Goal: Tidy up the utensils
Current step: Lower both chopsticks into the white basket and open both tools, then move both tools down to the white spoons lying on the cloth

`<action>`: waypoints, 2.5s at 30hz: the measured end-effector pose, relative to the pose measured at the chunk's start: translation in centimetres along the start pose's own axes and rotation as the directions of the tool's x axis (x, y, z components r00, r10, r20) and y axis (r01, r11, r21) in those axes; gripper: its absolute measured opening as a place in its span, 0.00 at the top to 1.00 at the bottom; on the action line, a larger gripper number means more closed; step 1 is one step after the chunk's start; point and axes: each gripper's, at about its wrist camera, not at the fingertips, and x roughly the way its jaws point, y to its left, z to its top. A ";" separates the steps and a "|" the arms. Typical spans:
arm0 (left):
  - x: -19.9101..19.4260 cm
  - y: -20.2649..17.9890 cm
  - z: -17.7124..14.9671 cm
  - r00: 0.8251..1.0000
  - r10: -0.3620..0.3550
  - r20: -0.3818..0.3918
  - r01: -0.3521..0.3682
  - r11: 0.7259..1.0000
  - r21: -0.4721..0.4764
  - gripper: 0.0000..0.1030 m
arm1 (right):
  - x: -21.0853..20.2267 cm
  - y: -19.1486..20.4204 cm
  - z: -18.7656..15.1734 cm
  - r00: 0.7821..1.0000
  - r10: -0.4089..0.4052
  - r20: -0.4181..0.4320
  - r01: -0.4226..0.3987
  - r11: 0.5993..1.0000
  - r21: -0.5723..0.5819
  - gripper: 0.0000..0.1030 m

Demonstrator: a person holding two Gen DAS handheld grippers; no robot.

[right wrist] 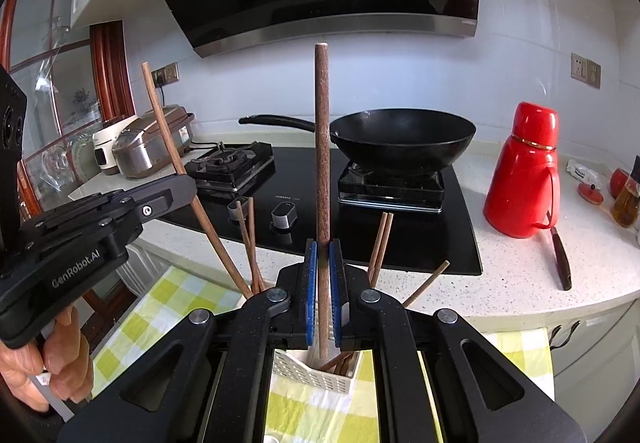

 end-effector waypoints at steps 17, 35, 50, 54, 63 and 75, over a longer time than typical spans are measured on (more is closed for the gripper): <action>6.9 1.7 -5.0 0.974 -0.001 -0.227 -0.006 0.999 -0.031 0.89 | 5.4 -0.3 -3.3 0.987 0.007 -0.161 -0.009 1.000 -0.011 0.93; -0.4 3.6 -12.7 0.980 0.009 -0.200 -0.033 0.993 -0.114 0.77 | -2.5 -2.2 -12.8 0.991 -0.049 -0.125 0.056 0.997 0.052 0.55; -0.7 0.5 -26.1 0.927 -0.085 -0.365 0.038 0.990 -0.133 0.77 | -1.7 -4.3 -24.4 0.954 -0.024 -0.299 0.075 0.984 0.162 0.51; 0.4 0.0 -26.9 0.913 -0.108 -0.393 0.053 0.987 -0.149 0.77 | -0.8 -3.8 -24.7 0.947 -0.003 -0.322 0.056 0.986 0.155 0.51; 2.6 0.2 -27.5 0.892 -0.147 -0.428 0.071 0.980 -0.187 0.78 | 1.1 -3.9 -25.2 0.934 0.044 -0.355 0.024 0.982 0.185 0.53; 3.7 0.5 -28.0 0.876 -0.189 -0.444 0.095 0.969 -0.226 0.78 | 2.8 -4.3 -25.4 0.916 0.125 -0.382 -0.033 0.971 0.238 0.69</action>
